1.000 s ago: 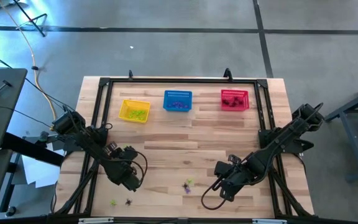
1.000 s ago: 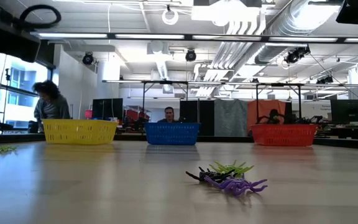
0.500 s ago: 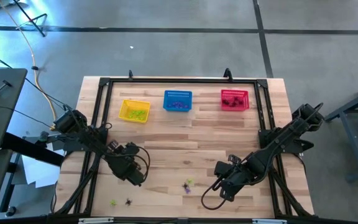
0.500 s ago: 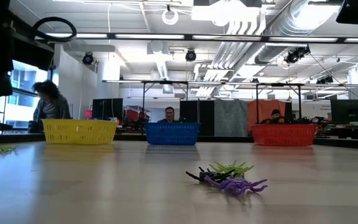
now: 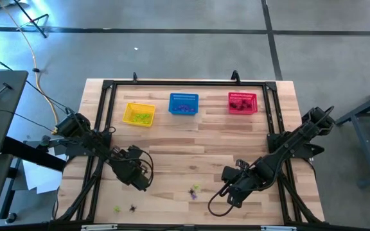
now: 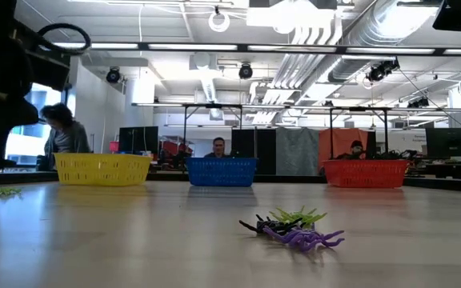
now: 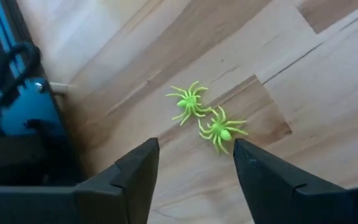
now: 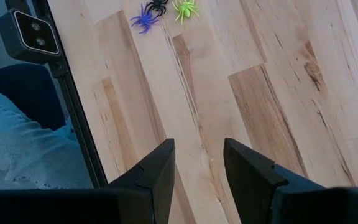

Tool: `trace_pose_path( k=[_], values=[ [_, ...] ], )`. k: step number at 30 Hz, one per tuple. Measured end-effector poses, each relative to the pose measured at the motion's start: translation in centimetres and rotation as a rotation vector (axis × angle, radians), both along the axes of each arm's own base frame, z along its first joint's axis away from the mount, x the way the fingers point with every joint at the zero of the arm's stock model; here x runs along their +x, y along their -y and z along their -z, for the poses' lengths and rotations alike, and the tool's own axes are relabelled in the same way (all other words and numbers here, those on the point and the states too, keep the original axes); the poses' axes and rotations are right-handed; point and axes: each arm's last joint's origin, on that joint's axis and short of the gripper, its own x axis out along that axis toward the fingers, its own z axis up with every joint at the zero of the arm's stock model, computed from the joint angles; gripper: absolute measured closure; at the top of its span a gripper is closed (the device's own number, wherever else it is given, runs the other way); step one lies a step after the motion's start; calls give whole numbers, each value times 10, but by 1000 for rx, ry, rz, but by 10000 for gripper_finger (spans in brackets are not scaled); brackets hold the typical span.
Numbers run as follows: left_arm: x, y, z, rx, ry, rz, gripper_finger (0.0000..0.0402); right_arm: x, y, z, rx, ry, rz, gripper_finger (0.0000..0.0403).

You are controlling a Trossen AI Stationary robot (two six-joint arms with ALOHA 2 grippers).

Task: Sort Halloween decoration
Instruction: Put the green spider toy into the yellow bin

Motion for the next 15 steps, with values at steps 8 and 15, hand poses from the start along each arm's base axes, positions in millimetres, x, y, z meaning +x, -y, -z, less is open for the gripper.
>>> trace_pose_path(
  k=[8,15],
  values=[
    [-2,-14,30,-47,85,-18,203,0,0,0,0,0,0,269],
    [-7,-20,38,-23,139,-115,220,0,0,0,2,3,0,269]
  ],
)
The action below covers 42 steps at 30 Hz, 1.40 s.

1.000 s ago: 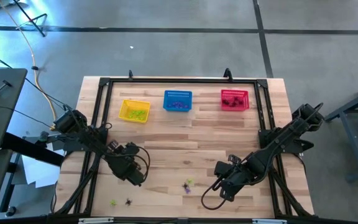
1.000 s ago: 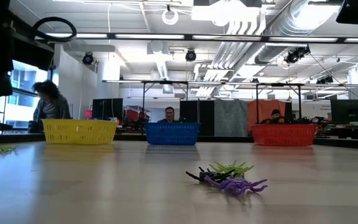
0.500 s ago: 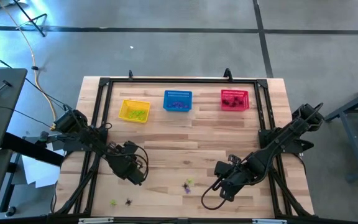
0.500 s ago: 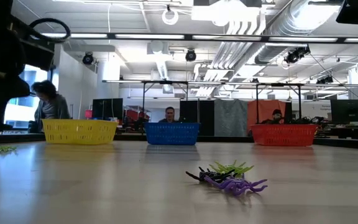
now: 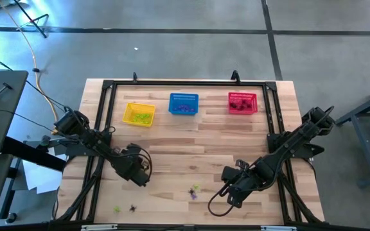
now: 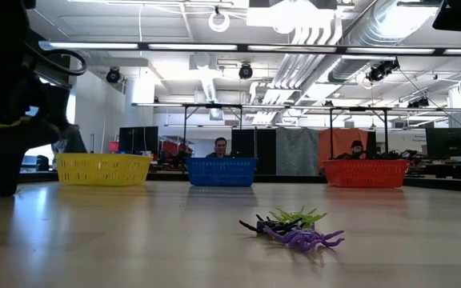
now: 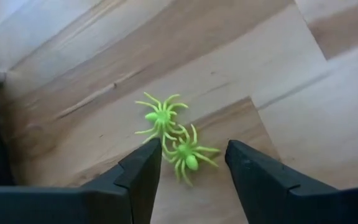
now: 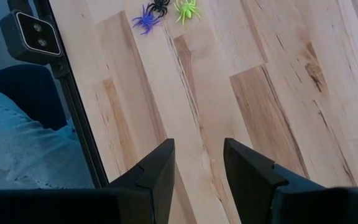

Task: Sort Halloween decoration
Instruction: Put the green spider toy into the yellow bin

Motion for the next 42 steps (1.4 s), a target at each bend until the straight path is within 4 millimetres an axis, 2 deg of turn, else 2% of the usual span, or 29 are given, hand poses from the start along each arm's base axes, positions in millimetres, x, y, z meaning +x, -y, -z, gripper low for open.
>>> trace_pose_path(
  k=[12,20,23,30,37,42],
  values=[
    [-1,-3,7,59,198,-254,262,0,0,0,0,0,0,269],
    [-2,0,7,54,240,-332,279,0,0,0,0,0,0,269],
    [-3,1,8,54,256,-350,303,0,0,0,0,0,0,269],
    [-3,5,8,45,287,-373,393,0,0,0,0,0,0,269],
    [-2,5,7,53,300,-366,400,0,0,0,0,0,0,269],
    [2,9,-2,63,269,-362,401,0,0,0,0,0,0,269]
  ],
)
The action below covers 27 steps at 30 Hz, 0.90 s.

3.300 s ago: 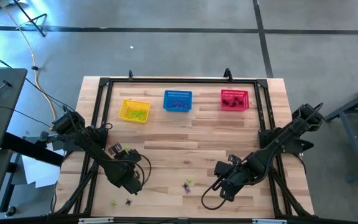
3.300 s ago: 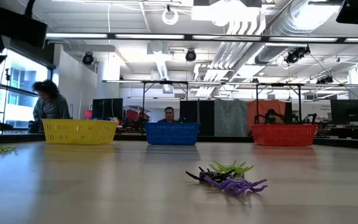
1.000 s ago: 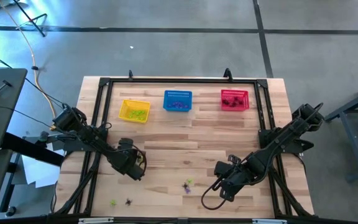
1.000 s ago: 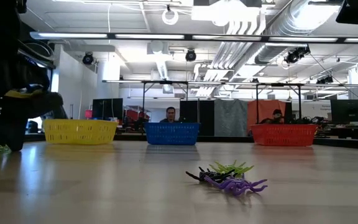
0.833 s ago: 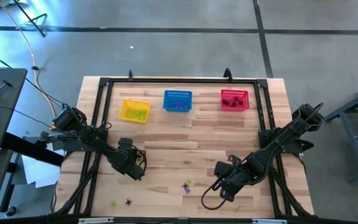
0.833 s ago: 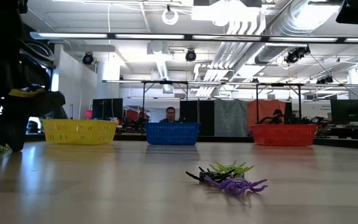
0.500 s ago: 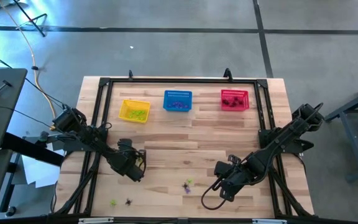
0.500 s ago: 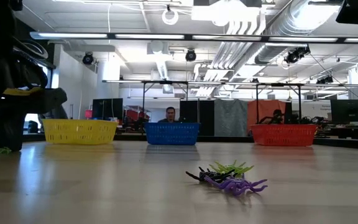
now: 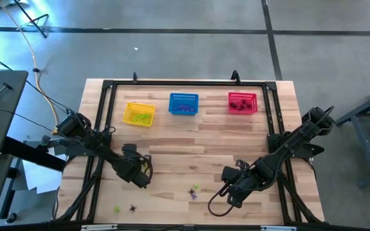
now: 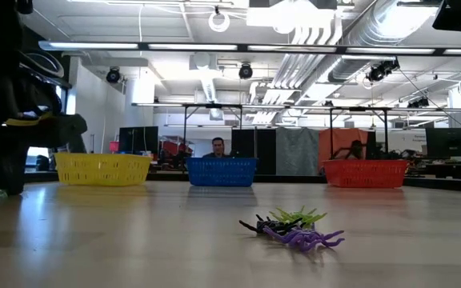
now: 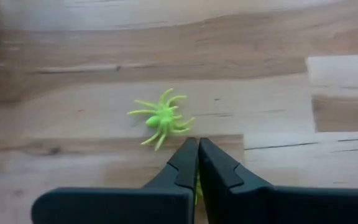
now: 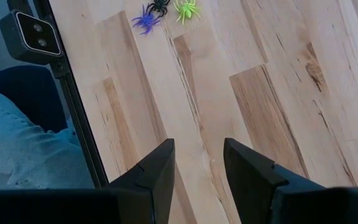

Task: Sort Halloween decoration
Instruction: Put the green spider toy into the yellow bin

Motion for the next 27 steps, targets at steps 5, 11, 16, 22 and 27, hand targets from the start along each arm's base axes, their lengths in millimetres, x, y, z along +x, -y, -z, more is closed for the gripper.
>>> trace_pose_path(
  k=[5,11,16,22,27],
  values=[
    [0,1,-6,14,-33,1,401,0,0,0,0,0,0,269],
    [1,0,-7,43,-13,14,401,0,0,0,0,0,0,269],
    [0,-1,-17,61,36,39,401,0,0,0,0,0,0,269],
    [-3,-4,-47,122,136,103,401,0,0,0,0,0,0,269],
    [-8,-9,-75,201,212,161,401,0,0,0,0,0,0,269]
  ],
)
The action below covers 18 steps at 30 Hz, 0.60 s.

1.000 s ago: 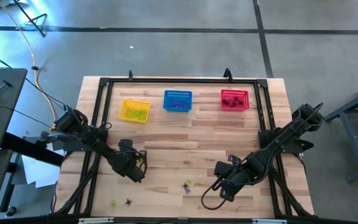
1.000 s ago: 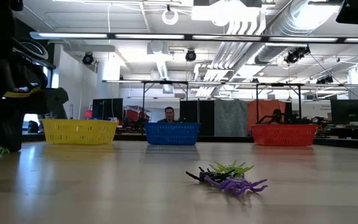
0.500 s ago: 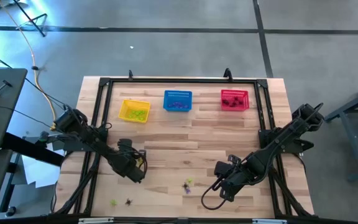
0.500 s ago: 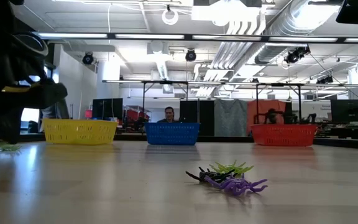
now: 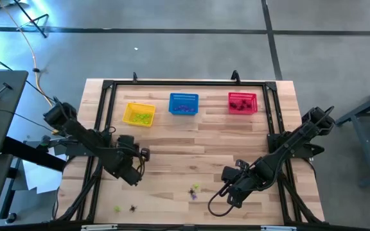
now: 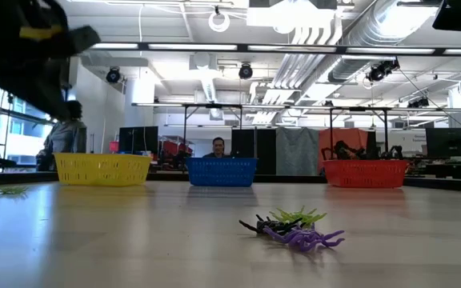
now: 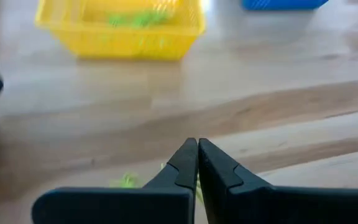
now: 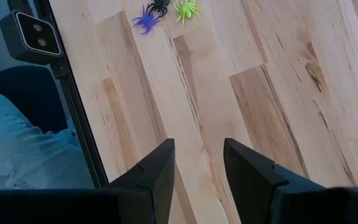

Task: Sort Halloween decoration
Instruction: Put the green spider toy into the yellow bin

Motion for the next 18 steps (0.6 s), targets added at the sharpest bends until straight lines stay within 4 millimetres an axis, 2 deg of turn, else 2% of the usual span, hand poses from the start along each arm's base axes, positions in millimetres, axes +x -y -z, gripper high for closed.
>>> trace_pose_path(
  k=[4,8,18],
  values=[
    [-1,-12,-13,54,20,23,401,0,0,0,0,0,0,269],
    [1,-33,-22,110,-35,13,402,0,0,0,0,0,0,269],
    [13,-104,-37,180,-249,-27,402,0,0,0,0,0,0,269]
  ],
)
